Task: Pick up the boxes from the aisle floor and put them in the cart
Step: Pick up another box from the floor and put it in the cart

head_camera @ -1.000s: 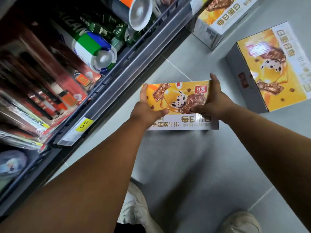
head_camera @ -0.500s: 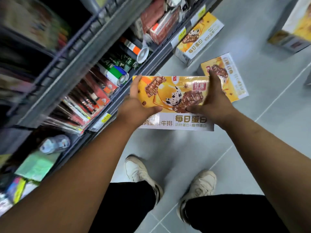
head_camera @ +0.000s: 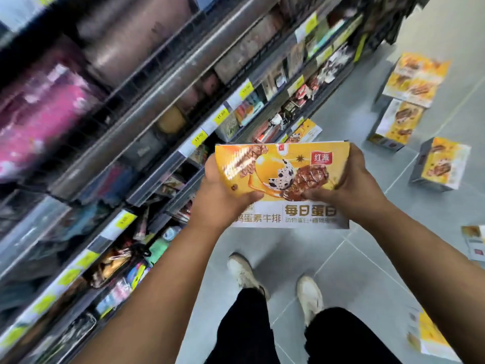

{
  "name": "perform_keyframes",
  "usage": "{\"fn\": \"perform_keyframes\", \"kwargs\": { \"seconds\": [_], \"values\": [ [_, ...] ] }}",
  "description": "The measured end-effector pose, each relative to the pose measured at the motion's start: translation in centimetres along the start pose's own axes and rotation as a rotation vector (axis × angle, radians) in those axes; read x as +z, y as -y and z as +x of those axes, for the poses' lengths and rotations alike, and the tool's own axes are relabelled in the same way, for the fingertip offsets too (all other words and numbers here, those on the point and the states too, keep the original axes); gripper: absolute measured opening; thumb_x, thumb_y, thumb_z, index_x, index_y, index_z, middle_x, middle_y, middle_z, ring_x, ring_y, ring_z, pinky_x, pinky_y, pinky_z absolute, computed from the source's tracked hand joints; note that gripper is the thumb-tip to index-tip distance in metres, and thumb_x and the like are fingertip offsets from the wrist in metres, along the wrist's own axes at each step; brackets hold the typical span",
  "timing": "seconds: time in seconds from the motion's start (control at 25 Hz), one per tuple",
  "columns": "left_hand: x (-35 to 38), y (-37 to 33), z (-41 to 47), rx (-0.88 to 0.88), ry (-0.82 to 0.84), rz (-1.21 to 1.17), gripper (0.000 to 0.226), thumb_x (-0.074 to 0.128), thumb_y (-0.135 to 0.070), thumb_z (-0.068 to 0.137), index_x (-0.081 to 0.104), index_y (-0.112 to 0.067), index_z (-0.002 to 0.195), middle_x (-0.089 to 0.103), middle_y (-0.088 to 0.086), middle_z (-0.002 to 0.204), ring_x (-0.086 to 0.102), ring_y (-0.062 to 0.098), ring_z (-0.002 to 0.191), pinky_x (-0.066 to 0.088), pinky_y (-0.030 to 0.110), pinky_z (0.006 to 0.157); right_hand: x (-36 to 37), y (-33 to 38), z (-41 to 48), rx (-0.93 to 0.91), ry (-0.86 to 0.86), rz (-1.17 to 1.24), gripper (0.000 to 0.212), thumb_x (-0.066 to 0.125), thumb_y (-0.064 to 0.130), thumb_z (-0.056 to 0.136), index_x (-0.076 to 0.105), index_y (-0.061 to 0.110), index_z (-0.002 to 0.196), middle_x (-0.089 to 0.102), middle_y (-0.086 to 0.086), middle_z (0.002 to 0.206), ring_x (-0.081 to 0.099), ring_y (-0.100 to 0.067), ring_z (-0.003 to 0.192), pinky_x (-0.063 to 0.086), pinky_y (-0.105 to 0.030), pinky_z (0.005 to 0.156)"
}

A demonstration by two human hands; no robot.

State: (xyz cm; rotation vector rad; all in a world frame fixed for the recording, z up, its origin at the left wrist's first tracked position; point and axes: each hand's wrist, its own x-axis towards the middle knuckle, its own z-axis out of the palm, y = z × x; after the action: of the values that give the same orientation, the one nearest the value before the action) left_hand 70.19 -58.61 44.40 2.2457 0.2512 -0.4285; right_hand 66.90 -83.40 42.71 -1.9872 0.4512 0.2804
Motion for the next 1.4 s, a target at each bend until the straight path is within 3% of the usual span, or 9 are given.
{"fn": "perform_keyframes", "kwargs": {
  "seconds": [0.2,0.32,0.4,0.56,0.76,0.88,1.12,1.24,1.4],
  "values": [
    [-6.5,-6.0,-6.9,0.033,-0.157,-0.070,0.096,0.091,-0.032,0.062,0.029,-0.039,0.135,0.055,-0.023,0.108,0.057,0.010,0.101,0.047,0.028,0.083,-4.4,8.1,-4.5,-0.196,0.091,0.028,0.090,0.090,0.024,0.061,0.029,0.042,0.124,0.064,0.023,0.101,0.062,0.006,0.092,0.049,-0.028,0.082],
    [-9.7,-7.7,-11.4,0.050,-0.263,-0.138,0.095,0.090,-0.029,0.064,0.030,-0.034,0.138,0.056,-0.020,0.108,0.057,0.007,0.097,0.044,0.021,0.074,-5.6,12.3,-6.7,-0.294,0.162,0.012,0.092,0.091,0.023,0.060,0.032,0.041,0.128,0.067,0.017,0.105,0.065,-0.005,0.099,0.052,-0.038,0.089],
    [-11.8,-7.7,-14.4,0.041,-0.329,-0.169,0.094,0.090,-0.029,0.064,0.031,-0.031,0.137,0.058,-0.015,0.114,0.058,0.010,0.103,0.045,0.026,0.082,-5.4,15.0,-8.3,-0.354,0.226,0.009,0.092,0.091,0.016,0.061,0.032,0.043,0.126,0.068,0.014,0.106,0.066,-0.007,0.099,0.052,-0.043,0.092],
    [-16.7,-6.2,-20.5,-0.006,-0.475,-0.203,0.098,0.089,-0.033,0.065,0.027,-0.033,0.140,0.058,-0.012,0.122,0.058,0.012,0.108,0.043,0.027,0.085,-2.9,21.0,-12.3,-0.476,0.345,-0.035,0.094,0.087,0.010,0.065,0.028,0.035,0.134,0.065,0.017,0.106,0.062,0.004,0.091,0.051,-0.028,0.086],
    [-23.0,-1.4,-29.0,-0.109,-0.674,-0.257,0.095,0.087,-0.034,0.068,0.025,-0.033,0.140,0.060,-0.010,0.117,0.061,0.017,0.103,0.050,0.038,0.091,4.5,27.4,-18.0,-0.627,0.515,-0.107,0.094,0.089,0.014,0.063,0.028,0.036,0.131,0.061,0.017,0.108,0.060,-0.003,0.098,0.048,-0.036,0.095],
    [-25.8,2.7,-34.7,-0.196,-0.807,-0.292,0.098,0.088,-0.034,0.068,0.023,-0.034,0.141,0.060,-0.010,0.117,0.062,0.017,0.102,0.052,0.039,0.090,10.4,29.8,-22.3,-0.712,0.620,-0.134,0.110,0.090,0.016,0.061,0.020,0.032,0.144,0.060,0.014,0.115,0.060,-0.011,0.106,0.045,-0.036,0.100],
    [-30.8,13.7,-49.1,-0.440,-1.053,-0.314,0.108,0.088,-0.041,0.065,0.019,-0.031,0.146,0.055,-0.012,0.111,0.059,0.017,0.100,0.049,0.037,0.089,24.1,32.1,-35.7,-0.822,0.834,-0.171,0.116,0.091,0.018,0.061,0.016,0.034,0.149,0.056,0.018,0.109,0.055,-0.013,0.107,0.041,-0.028,0.091],
    [-32.3,19.0,-56.6,-0.527,-1.155,-0.334,0.107,0.090,-0.044,0.058,0.023,-0.035,0.141,0.060,-0.012,0.113,0.063,0.019,0.102,0.051,0.044,0.093,30.2,32.3,-43.2,-0.868,0.955,-0.182,0.113,0.090,0.014,0.062,0.018,0.028,0.149,0.054,0.019,0.103,0.053,-0.012,0.105,0.037,-0.018,0.083],
    [-33.9,26.0,-66.1,-0.666,-1.275,-0.352,0.106,0.089,-0.044,0.060,0.021,-0.037,0.141,0.061,-0.010,0.117,0.063,0.021,0.102,0.053,0.047,0.089,39.1,32.0,-52.7,-0.944,1.107,-0.229,0.117,0.092,0.022,0.059,0.018,0.031,0.149,0.058,0.010,0.118,0.057,-0.017,0.108,0.045,-0.033,0.095]
  ]
}}
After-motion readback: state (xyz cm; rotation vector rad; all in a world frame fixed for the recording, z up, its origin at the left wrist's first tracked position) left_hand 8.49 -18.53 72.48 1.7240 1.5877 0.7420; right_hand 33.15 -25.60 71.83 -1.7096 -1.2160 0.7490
